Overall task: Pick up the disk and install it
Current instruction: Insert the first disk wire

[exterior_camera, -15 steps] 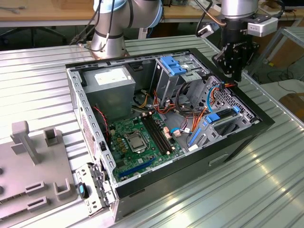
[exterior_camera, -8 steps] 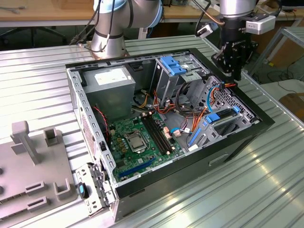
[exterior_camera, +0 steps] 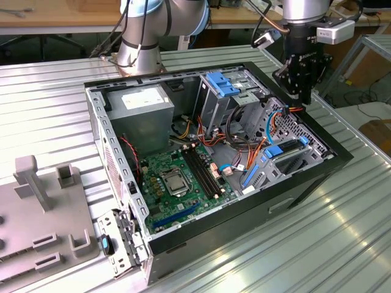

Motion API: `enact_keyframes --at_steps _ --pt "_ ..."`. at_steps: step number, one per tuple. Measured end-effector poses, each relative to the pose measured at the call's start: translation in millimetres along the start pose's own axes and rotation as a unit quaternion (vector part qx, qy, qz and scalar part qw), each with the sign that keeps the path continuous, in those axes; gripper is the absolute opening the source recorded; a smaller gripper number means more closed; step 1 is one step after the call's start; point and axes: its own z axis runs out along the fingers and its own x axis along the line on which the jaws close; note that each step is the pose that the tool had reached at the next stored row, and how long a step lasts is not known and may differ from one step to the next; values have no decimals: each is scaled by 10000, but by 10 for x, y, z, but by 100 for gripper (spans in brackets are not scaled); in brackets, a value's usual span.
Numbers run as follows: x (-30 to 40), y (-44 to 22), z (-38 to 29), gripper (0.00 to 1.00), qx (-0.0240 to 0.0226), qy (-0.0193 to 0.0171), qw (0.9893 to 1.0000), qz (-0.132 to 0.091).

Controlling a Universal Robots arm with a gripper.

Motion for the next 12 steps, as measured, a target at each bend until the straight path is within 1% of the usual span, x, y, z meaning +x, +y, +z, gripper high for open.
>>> enact_keyframes --at_steps 2,3,6,9,12 --pt "0 5 2 30 -30 -52 10000 71" --pt "1 5 3 30 -34 -64 9999 84" --pt "9 4 6 30 -34 -65 9999 83" --pt "53 -2 18 30 -34 -80 9999 77" --pt "54 0 20 30 -34 -80 9999 78"
